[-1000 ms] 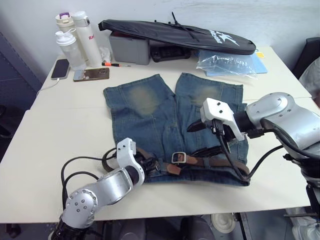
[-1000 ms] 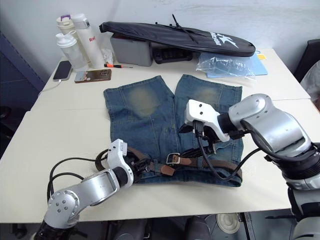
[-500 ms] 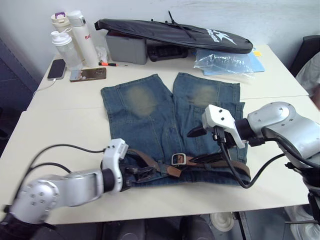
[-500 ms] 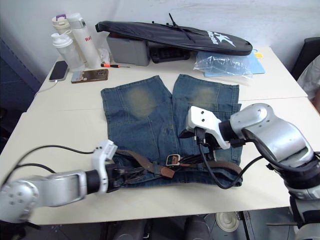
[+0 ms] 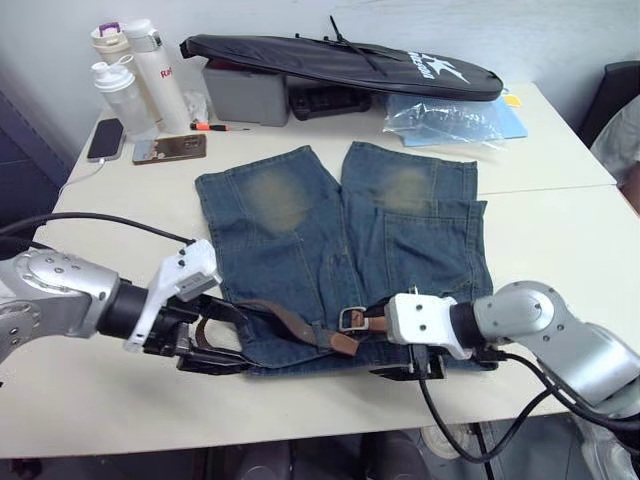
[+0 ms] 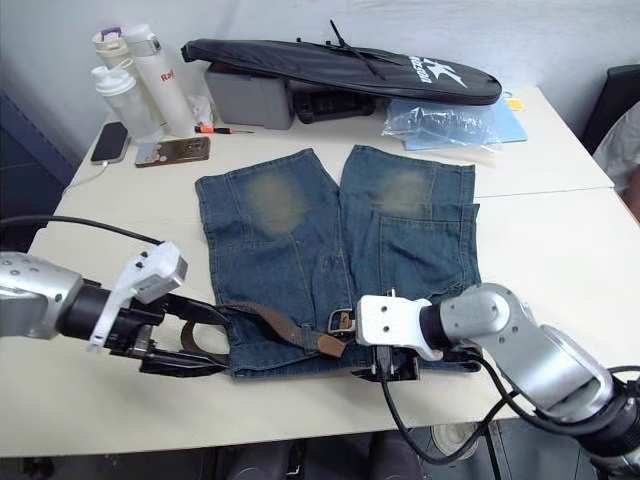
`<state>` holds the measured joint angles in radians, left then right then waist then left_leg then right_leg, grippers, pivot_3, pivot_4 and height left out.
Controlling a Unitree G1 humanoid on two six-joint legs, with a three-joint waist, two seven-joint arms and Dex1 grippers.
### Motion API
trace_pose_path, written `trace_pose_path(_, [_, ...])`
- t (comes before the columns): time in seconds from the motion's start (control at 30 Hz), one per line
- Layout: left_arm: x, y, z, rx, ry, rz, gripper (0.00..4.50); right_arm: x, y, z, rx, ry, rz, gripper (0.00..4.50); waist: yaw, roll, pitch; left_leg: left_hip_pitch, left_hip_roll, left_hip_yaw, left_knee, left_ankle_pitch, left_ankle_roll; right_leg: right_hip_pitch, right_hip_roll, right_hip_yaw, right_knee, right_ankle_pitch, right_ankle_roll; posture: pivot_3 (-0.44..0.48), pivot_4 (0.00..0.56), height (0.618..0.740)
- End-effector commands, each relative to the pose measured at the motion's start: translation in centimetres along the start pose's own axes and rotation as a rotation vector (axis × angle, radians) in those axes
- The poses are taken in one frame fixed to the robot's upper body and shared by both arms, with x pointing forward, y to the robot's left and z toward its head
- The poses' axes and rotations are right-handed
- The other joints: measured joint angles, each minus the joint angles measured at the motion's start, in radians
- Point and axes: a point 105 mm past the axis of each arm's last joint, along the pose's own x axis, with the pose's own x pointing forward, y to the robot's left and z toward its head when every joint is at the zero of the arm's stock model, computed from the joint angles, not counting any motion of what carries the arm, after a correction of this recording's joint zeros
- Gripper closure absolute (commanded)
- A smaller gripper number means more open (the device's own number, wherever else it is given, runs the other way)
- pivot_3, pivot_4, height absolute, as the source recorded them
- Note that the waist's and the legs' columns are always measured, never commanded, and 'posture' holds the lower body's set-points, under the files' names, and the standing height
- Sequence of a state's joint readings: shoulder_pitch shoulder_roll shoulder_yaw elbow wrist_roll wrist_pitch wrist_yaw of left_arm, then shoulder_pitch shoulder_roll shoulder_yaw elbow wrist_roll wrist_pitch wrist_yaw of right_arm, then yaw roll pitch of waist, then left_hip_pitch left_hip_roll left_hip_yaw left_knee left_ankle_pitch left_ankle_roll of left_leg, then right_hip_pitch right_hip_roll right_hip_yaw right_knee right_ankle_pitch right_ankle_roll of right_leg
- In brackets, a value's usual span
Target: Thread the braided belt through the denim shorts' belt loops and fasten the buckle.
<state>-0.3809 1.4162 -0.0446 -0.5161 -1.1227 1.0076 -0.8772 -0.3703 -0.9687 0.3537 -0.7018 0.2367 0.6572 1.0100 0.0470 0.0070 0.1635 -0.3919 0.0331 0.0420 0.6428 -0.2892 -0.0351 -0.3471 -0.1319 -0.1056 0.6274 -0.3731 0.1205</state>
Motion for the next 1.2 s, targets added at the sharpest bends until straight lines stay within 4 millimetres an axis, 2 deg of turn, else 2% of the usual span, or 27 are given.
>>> trace_pose_path(0.03, [-1.6,1.8,0.8,0.099,0.009,0.029,0.0,0.6,0.9,0.8,-0.095,-0.022,-0.029,0.53,0.001,-0.002,0.001,0.0,0.0,0.0,0.0,0.0,0.0,0.0,0.0,0.0,0.0,0.0,0.0,0.0,0.15,0.652])
trace_pose_path(0.1, [-1.8,2.9,1.0,0.11,0.012,0.05,0.0,1.1,0.8,1.1,-0.11,-0.04,-0.058,1.33,0.001,-0.002,0.001,0.0,0.001,0.0,0.0,0.0,0.0,0.0,0.0,0.0,0.0,0.0,0.0,0.0,0.15,0.652])
trace_pose_path(0.17, [-1.8,3.5,1.1,0.112,0.016,0.053,0.0,1.3,0.6,1.2,-0.126,-0.047,-0.076,2.3,0.001,-0.002,0.001,0.0,0.001,0.001,0.001,0.0,0.001,-0.001,0.0,0.0,0.001,0.0,0.0,0.0,0.15,0.652])
trace_pose_path(0.37, [-2.2,6.1,1.8,0.114,0.001,0.142,0.0,2.2,1.1,0.9,-0.132,-0.052,-0.066,2.3,0.001,-0.004,0.002,-0.001,0.001,0.0,0.002,0.0,0.002,-0.001,0.0,0.0,0.005,0.0,0.0,0.0,0.15,0.652])
trace_pose_path(0.63, [-2.1,7.0,2.6,0.121,0.0,0.182,0.0,3.0,1.0,0.0,-0.141,-0.033,-0.057,2.3,-0.004,-0.004,0.002,0.0,0.001,0.0,0.003,0.001,0.002,-0.004,-0.001,0.001,0.012,0.0,0.0,0.0,0.15,0.652])
trace_pose_path(0.83, [-2.3,6.2,2.6,0.114,0.013,0.159,0.0,3.5,0.8,-0.1,-0.139,-0.04,-0.068,2.3,-0.01,-0.004,0.002,0.0,0.001,0.0,0.004,0.001,0.002,-0.004,-0.002,0.001,0.016,0.0,0.0,0.0,0.15,0.652])
trace_pose_path(0.93, [-2.3,6.1,2.5,0.11,0.018,0.157,0.0,3.5,0.5,0.2,-0.144,-0.049,-0.079,3.18,-0.013,-0.004,0.002,0.0,0.001,0.0,0.005,0.001,0.002,-0.004,-0.002,0.001,0.016,0.0,0.0,0.0,0.15,0.652])
trace_pose_path(1.0, [-2.3,6.0,2.5,0.108,0.02,0.153,0.0,3.4,0.5,0.5,-0.147,-0.061,-0.081,4.12,-0.017,-0.004,0.002,0.0,0.001,0.0,0.005,0.001,0.002,-0.004,-0.002,0.001,0.017,0.0,0.0,0.0,0.15,0.652])
trace_pose_path(1.03, [-2.2,6.0,2.4,0.106,0.021,0.152,0.0,3.3,0.5,0.7,-0.148,-0.068,-0.079,4.43,-0.019,-0.004,0.002,0.0,0.001,0.0,0.005,0.001,0.002,-0.004,-0.002,0.001,0.017,0.0,0.0,0.0,0.15,0.652])
trace_pose_path(1.2, [-1.9,6.3,2.5,0.08,-0.004,0.14,0.0,2.4,0.3,1.7,-0.117,-0.112,-0.086,4.43,-0.021,-0.004,0.002,0.001,0.001,0.0,0.005,0.001,0.002,-0.004,-0.002,0.002,0.018,0.0,0.0,0.0,0.15,0.652])
